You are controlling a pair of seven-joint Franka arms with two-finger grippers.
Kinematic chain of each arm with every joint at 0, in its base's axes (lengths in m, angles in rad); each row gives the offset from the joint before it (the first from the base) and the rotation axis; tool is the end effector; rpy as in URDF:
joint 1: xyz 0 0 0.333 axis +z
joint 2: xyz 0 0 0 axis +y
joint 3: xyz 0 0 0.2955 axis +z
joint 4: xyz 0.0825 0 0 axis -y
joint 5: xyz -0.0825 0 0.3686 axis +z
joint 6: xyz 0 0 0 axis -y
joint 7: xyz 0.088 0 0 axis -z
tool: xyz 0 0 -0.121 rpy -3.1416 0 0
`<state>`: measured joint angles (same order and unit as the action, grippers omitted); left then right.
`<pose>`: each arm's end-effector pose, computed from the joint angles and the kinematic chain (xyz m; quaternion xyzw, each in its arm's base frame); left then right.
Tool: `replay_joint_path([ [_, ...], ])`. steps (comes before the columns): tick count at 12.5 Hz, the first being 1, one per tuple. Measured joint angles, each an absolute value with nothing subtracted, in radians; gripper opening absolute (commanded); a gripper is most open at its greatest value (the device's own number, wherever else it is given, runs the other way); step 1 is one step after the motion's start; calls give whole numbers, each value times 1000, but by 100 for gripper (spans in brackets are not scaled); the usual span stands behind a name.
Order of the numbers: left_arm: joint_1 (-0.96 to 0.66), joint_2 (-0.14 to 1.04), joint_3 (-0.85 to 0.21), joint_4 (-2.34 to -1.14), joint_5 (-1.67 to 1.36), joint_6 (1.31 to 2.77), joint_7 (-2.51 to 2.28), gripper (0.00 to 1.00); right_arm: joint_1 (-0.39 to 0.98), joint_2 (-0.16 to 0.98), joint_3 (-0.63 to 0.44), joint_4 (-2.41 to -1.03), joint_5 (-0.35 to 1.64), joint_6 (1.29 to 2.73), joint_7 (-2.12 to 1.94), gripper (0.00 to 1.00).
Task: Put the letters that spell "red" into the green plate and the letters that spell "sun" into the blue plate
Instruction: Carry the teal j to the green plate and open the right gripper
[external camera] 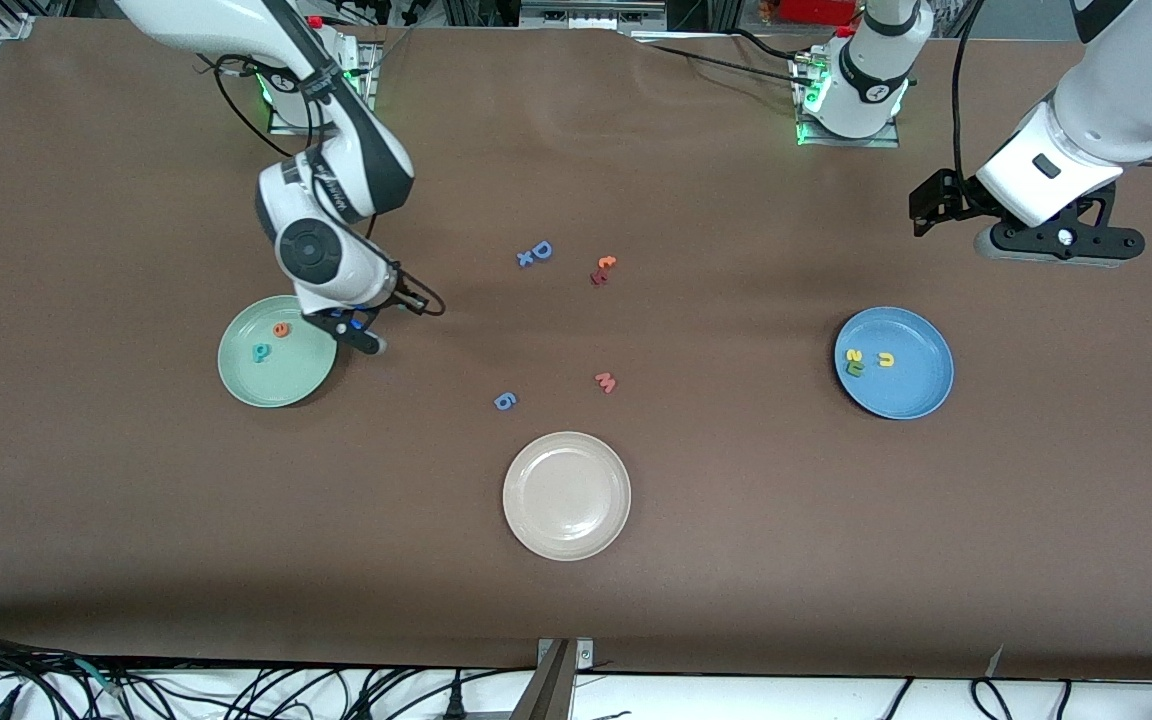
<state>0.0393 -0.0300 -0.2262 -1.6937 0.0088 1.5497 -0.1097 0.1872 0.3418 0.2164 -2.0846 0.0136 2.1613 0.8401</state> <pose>0.5129 -0.0973 0.5482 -0.9976 0.0384 0.0556 0.0161 0.4911 0.2120 0.2240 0.9661 -0.2203 -0.1285 0.0409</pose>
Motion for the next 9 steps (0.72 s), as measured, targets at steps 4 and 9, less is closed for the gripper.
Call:
replay_joint_path([
  [4,40,-33,-226,-1693,9,1501,-110,100,175,341,30,-2073,14,2135,505,0],
  [9,40,-35,-225,-1693,8,1506,-110,100,148,393,-23,-2075,14,2183,345,4],
])
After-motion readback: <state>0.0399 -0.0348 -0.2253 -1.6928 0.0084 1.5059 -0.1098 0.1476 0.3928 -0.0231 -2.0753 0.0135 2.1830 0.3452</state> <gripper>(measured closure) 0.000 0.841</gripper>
